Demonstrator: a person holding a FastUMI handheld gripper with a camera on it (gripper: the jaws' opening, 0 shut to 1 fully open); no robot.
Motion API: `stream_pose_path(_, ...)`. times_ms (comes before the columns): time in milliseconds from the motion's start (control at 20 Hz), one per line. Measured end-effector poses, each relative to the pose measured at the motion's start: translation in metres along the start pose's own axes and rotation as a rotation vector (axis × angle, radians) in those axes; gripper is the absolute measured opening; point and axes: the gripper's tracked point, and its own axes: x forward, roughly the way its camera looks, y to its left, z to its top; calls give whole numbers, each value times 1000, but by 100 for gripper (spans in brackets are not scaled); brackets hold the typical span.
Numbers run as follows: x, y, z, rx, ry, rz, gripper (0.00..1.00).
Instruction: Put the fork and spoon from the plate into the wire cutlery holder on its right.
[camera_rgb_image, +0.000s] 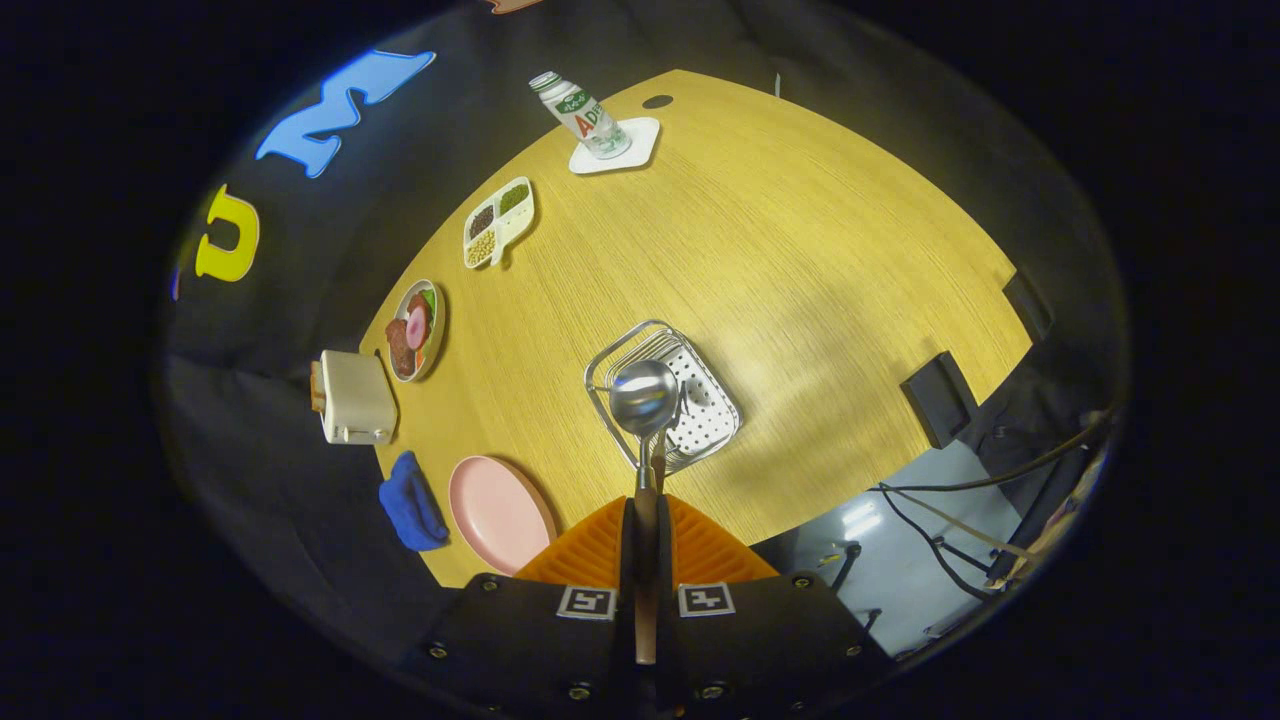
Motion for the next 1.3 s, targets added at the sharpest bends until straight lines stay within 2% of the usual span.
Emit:
stream_pose_path(350, 3, 2, 8, 49, 10, -6, 9)
stream_pose_path(500, 1, -2, 12, 65, 4, -19, 12)
stream_pose_path(1000, -13, 0, 17, 86, -26, 5, 12)
stream_pose_path(1300, -28, 9, 22, 93, -57, 53, 15)
